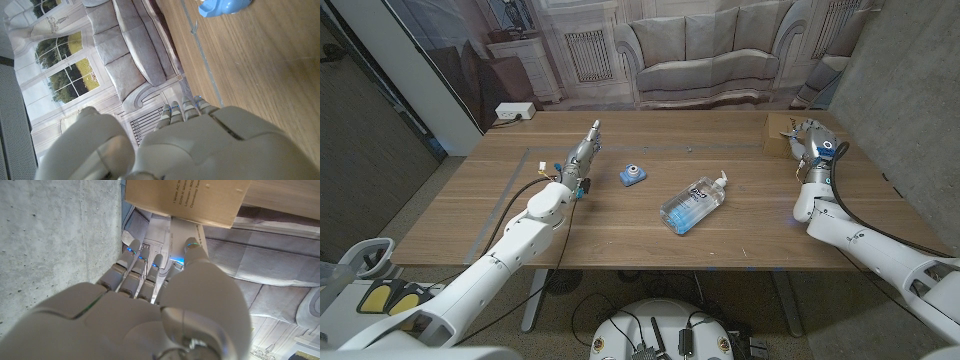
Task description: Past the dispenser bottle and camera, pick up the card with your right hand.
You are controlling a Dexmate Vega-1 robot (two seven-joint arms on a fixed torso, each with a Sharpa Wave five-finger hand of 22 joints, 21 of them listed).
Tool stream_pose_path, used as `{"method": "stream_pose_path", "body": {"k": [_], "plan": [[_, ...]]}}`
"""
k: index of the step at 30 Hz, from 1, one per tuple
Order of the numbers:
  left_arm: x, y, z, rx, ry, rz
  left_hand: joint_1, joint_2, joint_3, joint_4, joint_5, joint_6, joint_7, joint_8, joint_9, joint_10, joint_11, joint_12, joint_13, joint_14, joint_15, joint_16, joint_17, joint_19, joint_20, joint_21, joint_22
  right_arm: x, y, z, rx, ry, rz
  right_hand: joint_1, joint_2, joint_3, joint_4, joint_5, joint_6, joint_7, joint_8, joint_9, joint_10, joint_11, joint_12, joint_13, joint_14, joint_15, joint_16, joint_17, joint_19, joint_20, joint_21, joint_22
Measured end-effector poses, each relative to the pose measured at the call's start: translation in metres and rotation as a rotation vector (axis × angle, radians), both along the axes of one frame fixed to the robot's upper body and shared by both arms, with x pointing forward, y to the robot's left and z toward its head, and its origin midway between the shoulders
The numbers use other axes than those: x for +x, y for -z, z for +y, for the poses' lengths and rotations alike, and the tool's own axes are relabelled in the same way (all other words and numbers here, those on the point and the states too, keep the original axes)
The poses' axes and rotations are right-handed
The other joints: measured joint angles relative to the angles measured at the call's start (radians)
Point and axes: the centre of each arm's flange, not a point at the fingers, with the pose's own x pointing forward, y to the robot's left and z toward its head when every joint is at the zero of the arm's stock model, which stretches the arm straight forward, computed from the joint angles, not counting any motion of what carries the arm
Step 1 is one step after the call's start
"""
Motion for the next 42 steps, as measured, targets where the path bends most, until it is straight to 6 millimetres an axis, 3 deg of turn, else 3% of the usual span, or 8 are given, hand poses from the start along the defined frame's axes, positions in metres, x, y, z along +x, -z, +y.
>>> {"method": "stream_pose_path", "body": {"k": [27, 32, 42], "plan": [[-0.009, 0.005, 0.007, -0.012, -0.003, -0.008, 0.004, 0.004, -0.004, -0.004, 0.004, 0.0, 0.0, 0.0, 0.0, 0.0, 0.0, 0.0, 0.0, 0.0, 0.0, 0.0, 0.0, 0.0, 0.0, 0.0, 0.0, -0.012, -0.01, 0.004, -0.014, 0.02, 0.007, 0.0, 0.002, -0.006, -0.006, -0.015, 0.009, 0.009, 0.009, -0.045, 0.028, -0.007, 0.0, -0.006, 0.003, 0.004, 0.0, -0.003, 0.0, 0.0, 0.011, 0.005], [-0.011, 0.005, 0.009, -0.01, -0.005, -0.011, 0.004, 0.004, -0.005, -0.005, 0.004, 0.0, 0.0, 0.0, 0.0, 0.0, 0.0, 0.0, 0.0, 0.0, 0.0, 0.0, 0.0, 0.0, 0.0, 0.0, 0.0, -0.011, -0.008, 0.001, -0.011, 0.042, 0.03, 0.0, 0.002, -0.006, -0.006, -0.023, 0.018, 0.022, 0.008, -0.053, 0.032, -0.003, -0.005, -0.006, 0.003, 0.004, 0.0, -0.003, 0.0, 0.0, 0.015, 0.004], [-0.013, 0.003, 0.014, -0.012, -0.013, -0.015, 0.004, 0.004, -0.01, -0.001, 0.004, 0.0, 0.0, 0.0, 0.0, 0.0, 0.0, 0.0, 0.0, 0.0, 0.0, 0.0, 0.0, 0.0, 0.0, 0.0, 0.0, -0.018, -0.019, 0.009, 0.006, 0.04, 0.047, 0.0, 0.002, -0.006, -0.006, -0.031, 0.019, 0.023, 0.007, -0.071, 0.028, 0.001, -0.012, -0.006, -0.001, 0.0, -0.008, -0.003, -0.015, -0.004, 0.015, 0.009]]}}
